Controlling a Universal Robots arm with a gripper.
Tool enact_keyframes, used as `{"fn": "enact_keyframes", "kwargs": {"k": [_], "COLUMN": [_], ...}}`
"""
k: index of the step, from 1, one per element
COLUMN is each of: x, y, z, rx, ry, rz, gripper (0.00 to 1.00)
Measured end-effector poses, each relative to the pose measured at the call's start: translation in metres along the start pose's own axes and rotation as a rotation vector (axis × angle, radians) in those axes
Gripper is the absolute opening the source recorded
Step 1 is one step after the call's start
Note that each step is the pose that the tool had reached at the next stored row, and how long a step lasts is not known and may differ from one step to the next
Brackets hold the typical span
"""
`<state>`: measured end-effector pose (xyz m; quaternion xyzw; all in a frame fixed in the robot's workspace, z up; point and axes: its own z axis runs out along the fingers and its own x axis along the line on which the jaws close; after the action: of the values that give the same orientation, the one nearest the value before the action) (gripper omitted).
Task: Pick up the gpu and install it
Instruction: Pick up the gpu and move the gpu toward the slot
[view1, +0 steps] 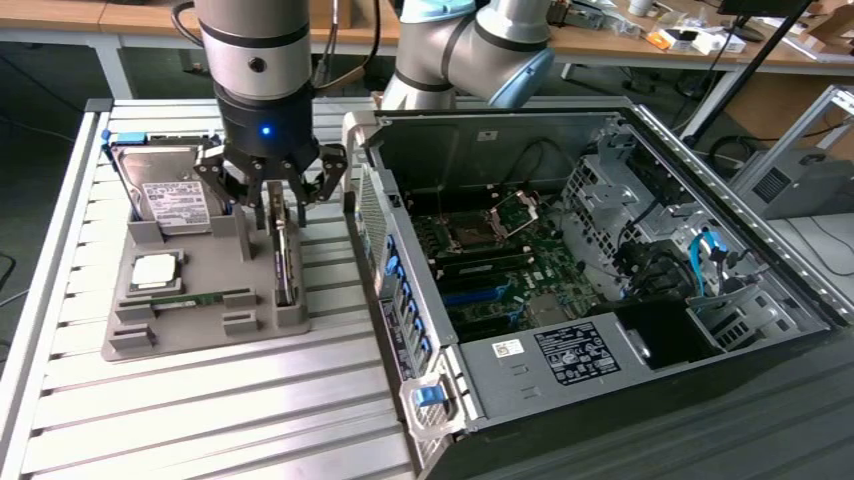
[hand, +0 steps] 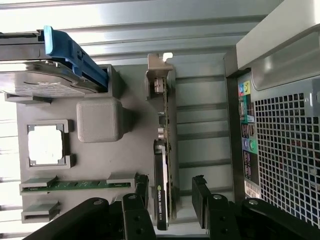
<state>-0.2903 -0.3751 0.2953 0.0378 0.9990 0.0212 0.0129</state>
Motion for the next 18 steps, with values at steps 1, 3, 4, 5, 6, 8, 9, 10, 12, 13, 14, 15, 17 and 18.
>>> {"fn": "enact_keyframes", "kwargs": {"k": [1, 3, 4, 5, 6, 8, 9, 10, 12, 13, 14, 15, 17, 18], "x": [0.0, 0.001, 0.001, 0.001, 0.001, 0.002, 0.002, 0.002, 0.003, 0.003, 0.003, 0.003, 0.003, 0.003], "y": [0.0004, 0.0013, 0.0018, 0.0023, 0.0029, 0.004, 0.0045, 0.0049, 0.0054, 0.0056, 0.0058, 0.0059, 0.0059, 0.0059], "z": [0.0008, 0.0028, 0.0037, 0.0044, 0.0052, 0.0068, 0.0077, 0.0087, 0.0104, 0.0114, 0.0126, 0.0135, 0.0155, 0.017], "rx": [0.0001, 0.0001, 0.0001, 0.0002, 0.0001, 0.0001, 0.0002, 0.0001, 0.0003, 0.0001, 0.0002, 0.0002, 0.0002, 0.0002], "ry": [0.0002, 0.0, 0.0001, 0.0001, 0.0001, 0.0, 0.0, -0.0001, 0.0, -0.0001, -0.0001, 0.0, 0.0, -0.0001], "rz": [0.0, 0.0, 0.0, 0.0, 0.0, 0.0, 0.0, 0.0, 0.0, 0.0, 0.0, 0.0, 0.0, 0.0], "gripper": [0.48, 0.48, 0.48, 0.48, 0.48, 0.48, 0.48, 0.48, 0.48, 0.48, 0.48, 0.48, 0.48, 0.48]}}
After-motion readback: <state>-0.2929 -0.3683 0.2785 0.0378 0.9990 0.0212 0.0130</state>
